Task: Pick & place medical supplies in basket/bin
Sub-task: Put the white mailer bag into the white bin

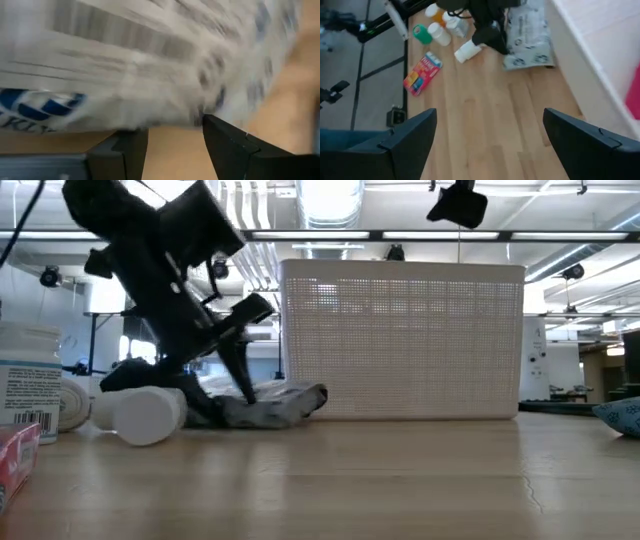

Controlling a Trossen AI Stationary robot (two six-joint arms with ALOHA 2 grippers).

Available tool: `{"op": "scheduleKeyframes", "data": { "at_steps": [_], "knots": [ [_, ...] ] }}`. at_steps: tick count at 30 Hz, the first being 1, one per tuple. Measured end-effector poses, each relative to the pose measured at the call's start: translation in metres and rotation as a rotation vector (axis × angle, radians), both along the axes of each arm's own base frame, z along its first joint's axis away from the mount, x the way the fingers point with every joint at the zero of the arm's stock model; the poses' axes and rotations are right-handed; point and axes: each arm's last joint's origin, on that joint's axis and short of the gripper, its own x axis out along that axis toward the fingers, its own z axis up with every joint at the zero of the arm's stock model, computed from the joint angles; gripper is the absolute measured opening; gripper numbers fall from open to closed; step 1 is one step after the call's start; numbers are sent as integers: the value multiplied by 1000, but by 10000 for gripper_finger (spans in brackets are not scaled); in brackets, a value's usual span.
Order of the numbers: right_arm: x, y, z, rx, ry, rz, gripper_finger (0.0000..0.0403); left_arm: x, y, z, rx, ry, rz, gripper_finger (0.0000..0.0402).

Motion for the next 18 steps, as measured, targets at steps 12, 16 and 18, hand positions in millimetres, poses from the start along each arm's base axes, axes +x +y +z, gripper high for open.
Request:
{"op": "scheduleKeyframes", "data": {
  "at_steps": [12, 16, 18],
  "knots": [
    [-12, 51, -1, -63, 65, 71, 352, 45, -61, 123, 332, -52, -38, 169],
    [-17, 70, -3, -94, 76, -42, 352, 32, -54, 136, 447, 191, 58, 169],
    [-18, 76, -7, -77, 88, -147, 352, 26, -47, 133, 462, 307, 96, 169]
  ]
}}
